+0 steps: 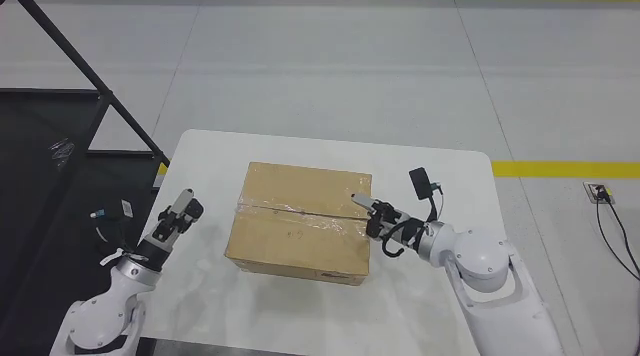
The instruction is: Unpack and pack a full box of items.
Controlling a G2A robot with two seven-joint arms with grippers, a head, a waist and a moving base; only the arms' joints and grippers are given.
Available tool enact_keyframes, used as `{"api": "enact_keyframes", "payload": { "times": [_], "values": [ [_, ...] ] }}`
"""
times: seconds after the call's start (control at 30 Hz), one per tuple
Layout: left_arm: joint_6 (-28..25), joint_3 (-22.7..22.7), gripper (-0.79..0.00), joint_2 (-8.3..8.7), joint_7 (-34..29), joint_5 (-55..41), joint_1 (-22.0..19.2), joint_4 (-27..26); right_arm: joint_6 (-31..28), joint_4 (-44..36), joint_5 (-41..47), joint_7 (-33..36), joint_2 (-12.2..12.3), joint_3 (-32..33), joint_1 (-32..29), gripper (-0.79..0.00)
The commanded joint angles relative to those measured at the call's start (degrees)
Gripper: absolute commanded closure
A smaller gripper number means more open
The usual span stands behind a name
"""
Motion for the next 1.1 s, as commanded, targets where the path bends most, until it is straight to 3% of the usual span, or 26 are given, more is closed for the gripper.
{"api": "enact_keyframes", "payload": {
  "times": [0.0, 1.07],
  "values": [
    [0.08, 0.23, -0.785, 0.01, 0.03, 0.14, -0.16, -0.02, -0.13, -0.15, 0.17, 0.01, 0.16, 0.19, -0.41, -0.785],
    [0.83, 1.04, -0.785, 0.27, 1.48, 1.41, 0.56, -1.45, -2.86, 2.53, 4.19, -2.46, 1.81, -0.02, -1.53, -0.785]
  ]
}}
